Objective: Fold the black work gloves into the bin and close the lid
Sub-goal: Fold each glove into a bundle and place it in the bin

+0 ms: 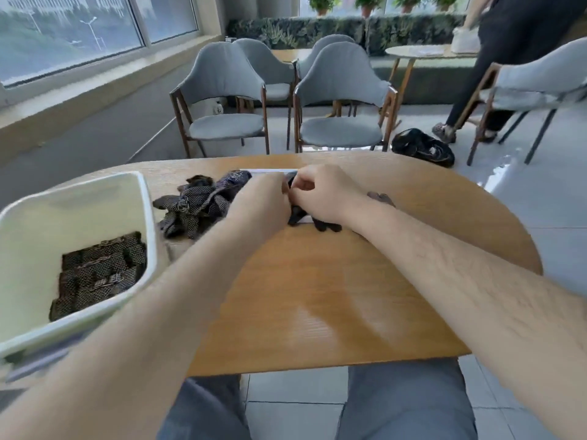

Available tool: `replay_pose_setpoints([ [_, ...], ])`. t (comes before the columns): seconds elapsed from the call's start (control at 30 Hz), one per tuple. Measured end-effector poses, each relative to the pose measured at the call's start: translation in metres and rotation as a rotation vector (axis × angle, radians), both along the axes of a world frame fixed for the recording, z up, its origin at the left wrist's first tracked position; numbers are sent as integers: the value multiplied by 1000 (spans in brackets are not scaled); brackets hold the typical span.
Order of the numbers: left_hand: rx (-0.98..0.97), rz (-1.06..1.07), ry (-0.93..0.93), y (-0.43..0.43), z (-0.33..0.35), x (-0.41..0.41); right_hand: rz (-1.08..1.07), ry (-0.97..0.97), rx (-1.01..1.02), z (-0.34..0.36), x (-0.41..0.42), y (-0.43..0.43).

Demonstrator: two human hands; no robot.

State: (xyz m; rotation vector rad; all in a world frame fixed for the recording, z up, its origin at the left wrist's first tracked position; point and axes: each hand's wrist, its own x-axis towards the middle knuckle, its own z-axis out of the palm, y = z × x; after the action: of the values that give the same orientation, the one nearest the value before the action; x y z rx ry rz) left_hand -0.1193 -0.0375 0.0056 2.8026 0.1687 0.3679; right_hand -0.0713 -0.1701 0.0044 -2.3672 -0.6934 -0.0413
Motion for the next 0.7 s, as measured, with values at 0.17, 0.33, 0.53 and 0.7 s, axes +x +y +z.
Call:
replay_pose_setpoints([
  [0.17, -315, -68, -65, -33, -78, 12, -291, 9, 60, -76, -3, -39],
  [0.33, -384, -80, -110, -36, -113, 16, -427, -87, 174, -125, -7, -52],
  [0.53, -398, -158, -185, -18, -128, 28, -399, -172, 114, -131, -4, -45],
  [0.7, -315, -137, -398, -3, -135, 47, -402, -343, 84, -136, 8, -21],
])
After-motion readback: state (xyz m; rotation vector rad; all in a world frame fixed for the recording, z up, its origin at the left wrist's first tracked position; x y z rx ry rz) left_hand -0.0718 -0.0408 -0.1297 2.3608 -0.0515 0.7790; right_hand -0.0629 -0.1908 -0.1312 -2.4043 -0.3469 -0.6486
